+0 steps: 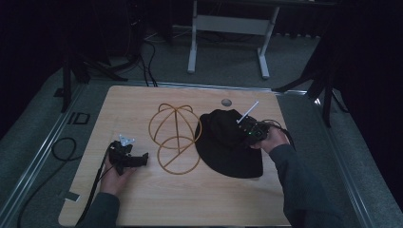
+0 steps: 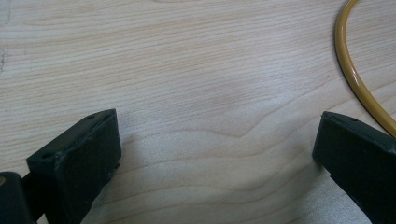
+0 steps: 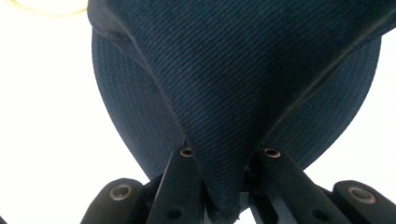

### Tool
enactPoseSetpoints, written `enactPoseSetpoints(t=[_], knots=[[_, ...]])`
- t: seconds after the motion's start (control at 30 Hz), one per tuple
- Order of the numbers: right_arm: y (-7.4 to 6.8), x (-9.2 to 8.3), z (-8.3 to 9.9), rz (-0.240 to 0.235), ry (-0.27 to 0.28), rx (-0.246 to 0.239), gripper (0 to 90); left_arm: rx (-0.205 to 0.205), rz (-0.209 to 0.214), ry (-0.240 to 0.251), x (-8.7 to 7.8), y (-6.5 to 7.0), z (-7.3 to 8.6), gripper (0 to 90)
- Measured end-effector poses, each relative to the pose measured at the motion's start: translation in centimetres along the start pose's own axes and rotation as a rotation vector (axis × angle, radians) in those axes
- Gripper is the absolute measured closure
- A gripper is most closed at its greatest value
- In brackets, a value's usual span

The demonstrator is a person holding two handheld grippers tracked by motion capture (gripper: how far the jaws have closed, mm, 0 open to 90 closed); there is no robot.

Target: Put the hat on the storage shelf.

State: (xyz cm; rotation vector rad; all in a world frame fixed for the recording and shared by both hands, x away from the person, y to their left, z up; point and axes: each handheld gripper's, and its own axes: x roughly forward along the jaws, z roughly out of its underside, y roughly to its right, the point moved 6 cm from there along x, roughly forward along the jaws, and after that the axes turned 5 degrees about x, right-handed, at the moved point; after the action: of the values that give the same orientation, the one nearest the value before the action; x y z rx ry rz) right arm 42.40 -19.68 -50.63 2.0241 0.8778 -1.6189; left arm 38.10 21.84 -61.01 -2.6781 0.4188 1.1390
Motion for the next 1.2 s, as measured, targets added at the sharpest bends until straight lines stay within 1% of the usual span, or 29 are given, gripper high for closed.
enactPoseSetpoints(t=[0.1,0.23,0.37,0.53,0.63,0.83,1.2], knots=[[-0.1,-0.1,0.2,-0.012,-0.007,-0.001,86.8,0.001,0.000,0.000,0.0,0.0,0.0,1.2],[-0.2,-0.6,0.2,-0.004,-0.003,-0.005,87.0,0.000,0.000,0.000,0.0,0.0,0.0,1.3],[-0.3,-1.2,0.1,-0.004,0.019,-0.010,87.1,-0.004,0.000,0.003,0.0,0.0,0.0,1.2],[-0.3,-2.0,0.2,-0.022,0.041,-0.010,87.2,-0.002,0.000,0.002,0.0,0.0,0.0,1.2],[-0.1,-2.6,0.3,-0.027,0.065,-0.012,87.3,-0.002,0.000,0.002,0.0,0.0,0.0,1.2],[0.2,-3.7,0.3,-0.030,0.101,-0.003,87.4,-0.002,0.000,0.002,0.0,0.0,0.0,1.2],[0.6,-4.7,0.5,-0.042,0.139,0.006,87.4,-0.002,0.000,0.002,0.0,0.0,0.0,1.2]])
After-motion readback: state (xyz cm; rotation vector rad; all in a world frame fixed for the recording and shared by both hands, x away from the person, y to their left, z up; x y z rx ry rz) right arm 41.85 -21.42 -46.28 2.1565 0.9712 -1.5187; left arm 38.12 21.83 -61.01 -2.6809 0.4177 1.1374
